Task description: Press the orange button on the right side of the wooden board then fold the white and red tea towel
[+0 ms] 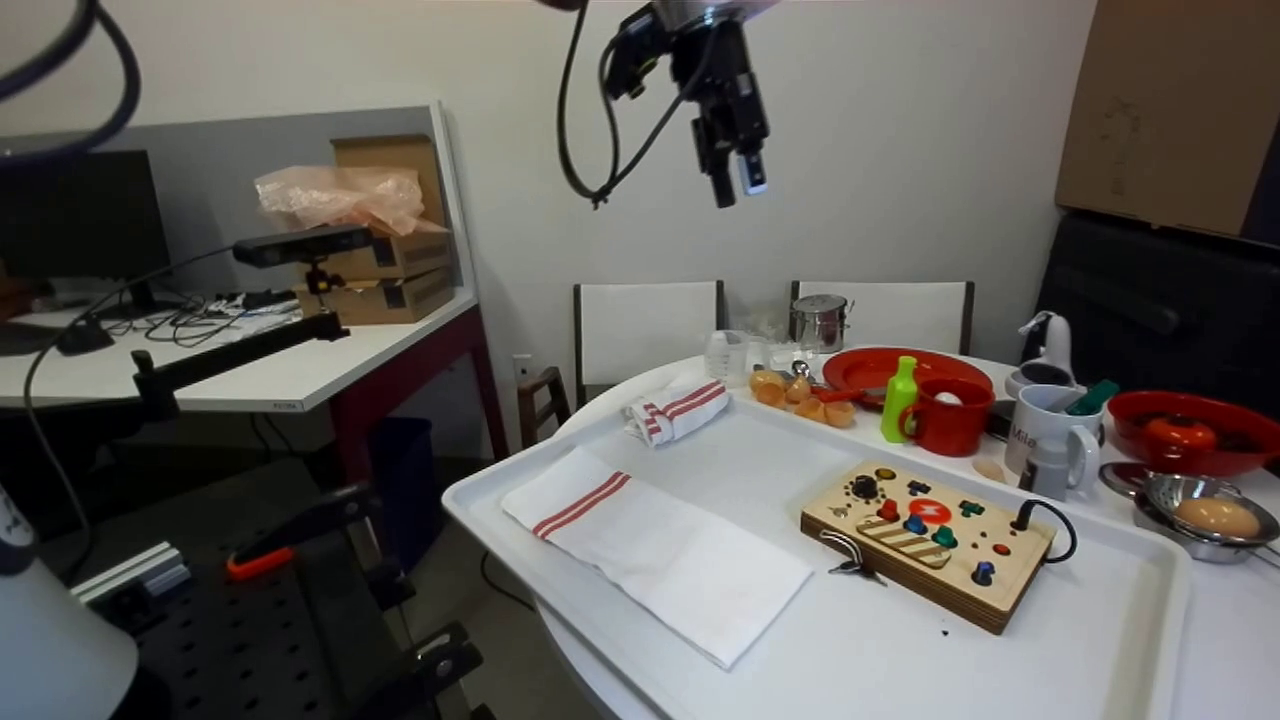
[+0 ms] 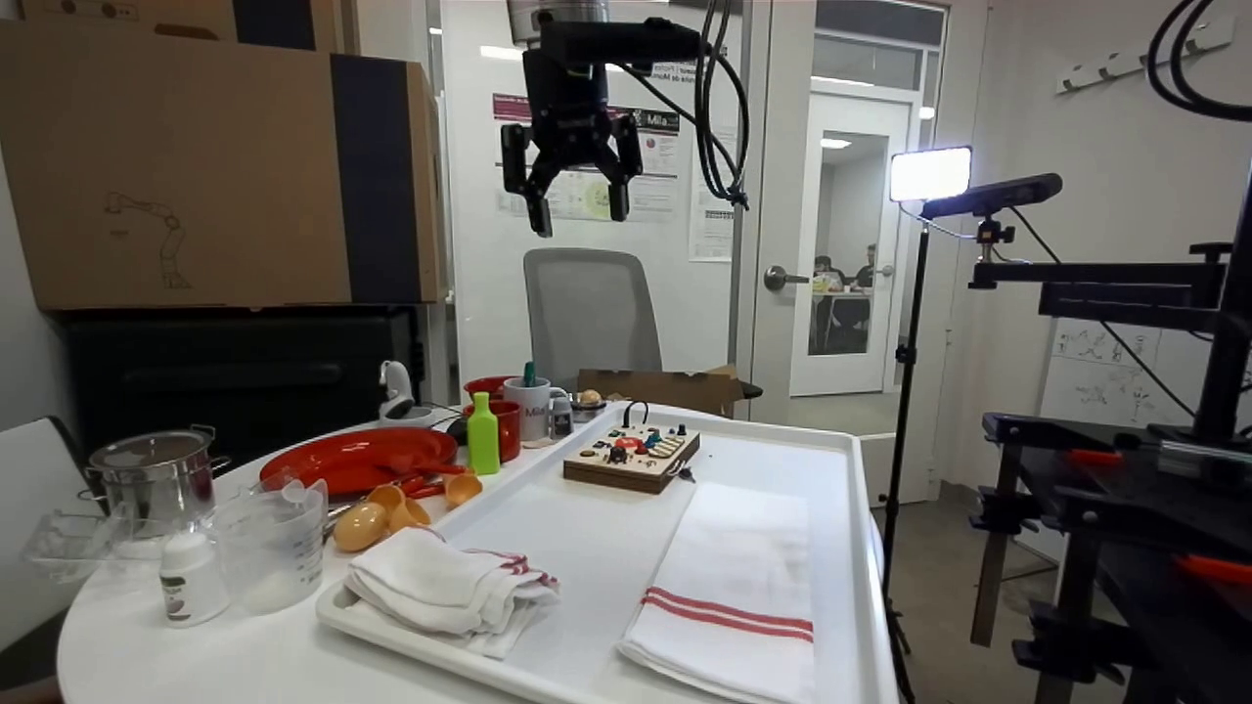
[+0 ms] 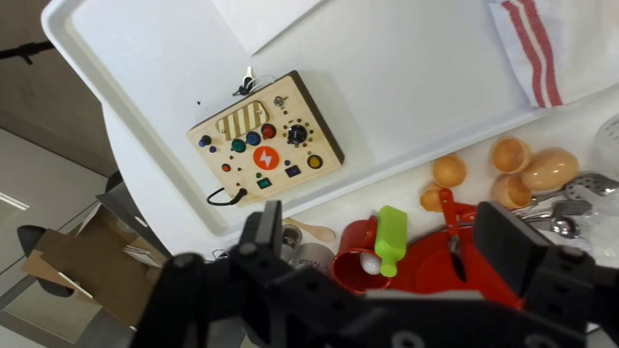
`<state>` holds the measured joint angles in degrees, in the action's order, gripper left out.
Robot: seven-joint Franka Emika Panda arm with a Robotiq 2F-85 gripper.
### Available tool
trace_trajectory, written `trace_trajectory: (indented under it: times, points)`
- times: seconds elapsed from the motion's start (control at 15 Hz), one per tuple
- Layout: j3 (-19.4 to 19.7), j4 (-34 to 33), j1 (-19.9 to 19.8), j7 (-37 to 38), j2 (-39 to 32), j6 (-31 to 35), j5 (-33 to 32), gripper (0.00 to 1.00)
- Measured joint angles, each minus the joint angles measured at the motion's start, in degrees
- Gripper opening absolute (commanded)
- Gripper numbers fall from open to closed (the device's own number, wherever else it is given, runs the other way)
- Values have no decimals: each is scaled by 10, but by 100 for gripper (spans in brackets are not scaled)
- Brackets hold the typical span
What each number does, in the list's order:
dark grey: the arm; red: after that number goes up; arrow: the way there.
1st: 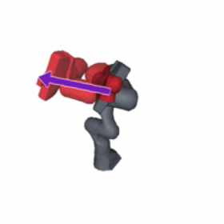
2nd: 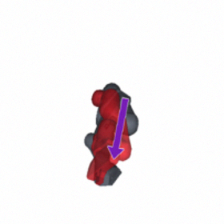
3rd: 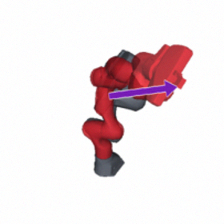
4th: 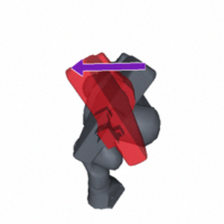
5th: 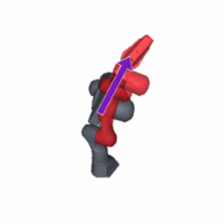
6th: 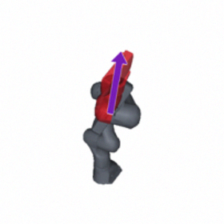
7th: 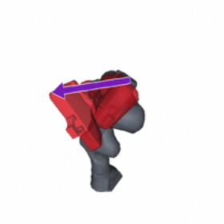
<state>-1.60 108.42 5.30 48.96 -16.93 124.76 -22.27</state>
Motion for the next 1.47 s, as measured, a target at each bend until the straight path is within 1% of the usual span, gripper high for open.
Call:
trace_trajectory:
  times: [0.13, 0.27, 0.53, 0.67, 0.87, 1.13, 1.27, 1.47]
  points:
    - [-5, -7, 25, 9, 0, -5, 8, 100]
    - [-7, -12, 40, 16, 0, -10, 9, 100]
    - [-5, -11, 41, 14, 0, -8, 10, 100]
    - [-4, -11, 38, -3, -1, 3, 19, 100]
    - [5, -11, 16, -67, -10, 16, 53, 100]
    - [40, -12, -30, -141, -38, 23, 82, 100]
    - [60, -13, -51, -163, -53, 23, 91, 100]
    - [87, -19, -74, -176, -76, 23, 103, 100]
